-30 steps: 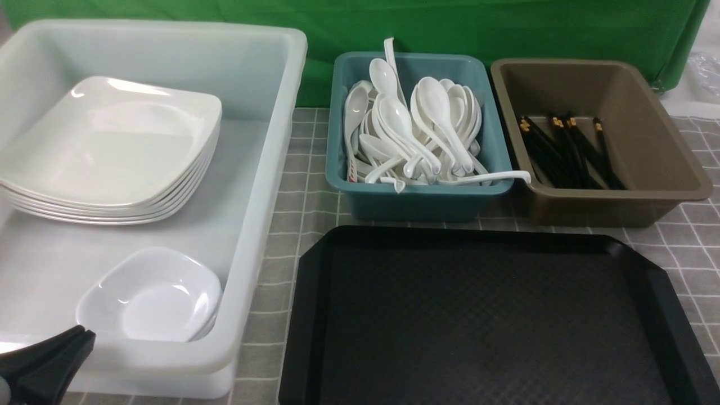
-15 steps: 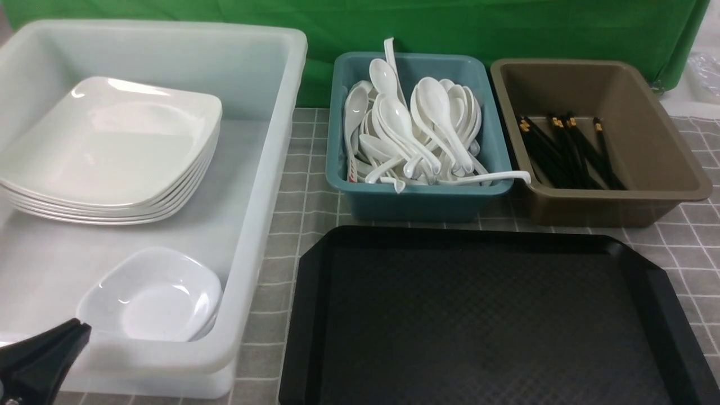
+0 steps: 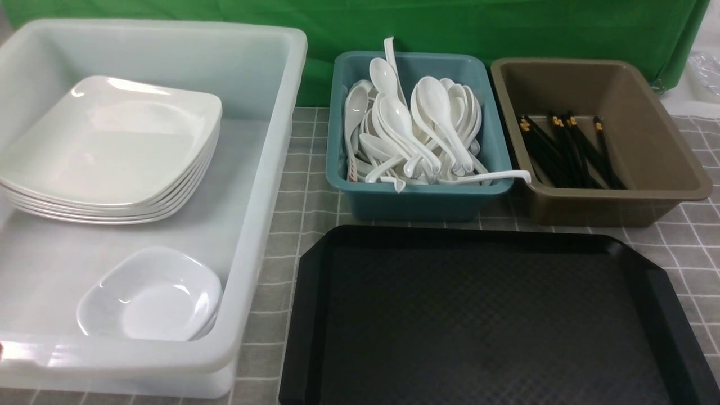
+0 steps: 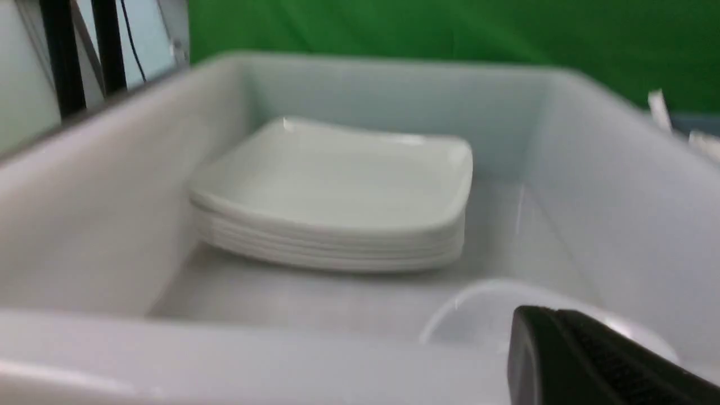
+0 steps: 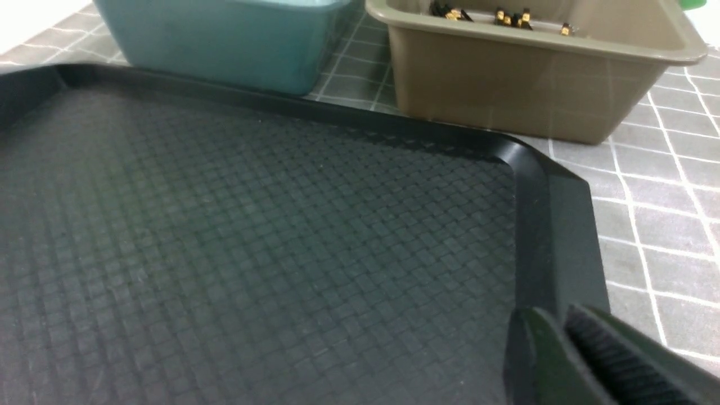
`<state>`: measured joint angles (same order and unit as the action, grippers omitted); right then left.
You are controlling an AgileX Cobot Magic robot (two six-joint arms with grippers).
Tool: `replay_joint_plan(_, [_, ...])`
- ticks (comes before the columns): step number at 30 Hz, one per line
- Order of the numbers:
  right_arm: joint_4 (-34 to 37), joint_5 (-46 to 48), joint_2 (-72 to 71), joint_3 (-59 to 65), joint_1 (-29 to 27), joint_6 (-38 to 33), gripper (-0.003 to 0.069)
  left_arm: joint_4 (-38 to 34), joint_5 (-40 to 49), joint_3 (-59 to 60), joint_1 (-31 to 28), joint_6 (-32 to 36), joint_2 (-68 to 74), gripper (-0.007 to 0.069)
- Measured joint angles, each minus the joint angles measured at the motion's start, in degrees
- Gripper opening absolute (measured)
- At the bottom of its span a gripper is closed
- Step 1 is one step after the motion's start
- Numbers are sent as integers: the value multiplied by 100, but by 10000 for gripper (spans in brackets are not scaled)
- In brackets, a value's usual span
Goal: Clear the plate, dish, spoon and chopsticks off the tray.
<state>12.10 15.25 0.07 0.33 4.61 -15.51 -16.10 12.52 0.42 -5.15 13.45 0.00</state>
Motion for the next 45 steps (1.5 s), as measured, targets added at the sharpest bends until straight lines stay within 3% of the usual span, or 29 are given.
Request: replay_joint_plan(45, [0, -11, 0, 0, 0, 31, 199, 104, 6, -7, -53, -39, -9, 12])
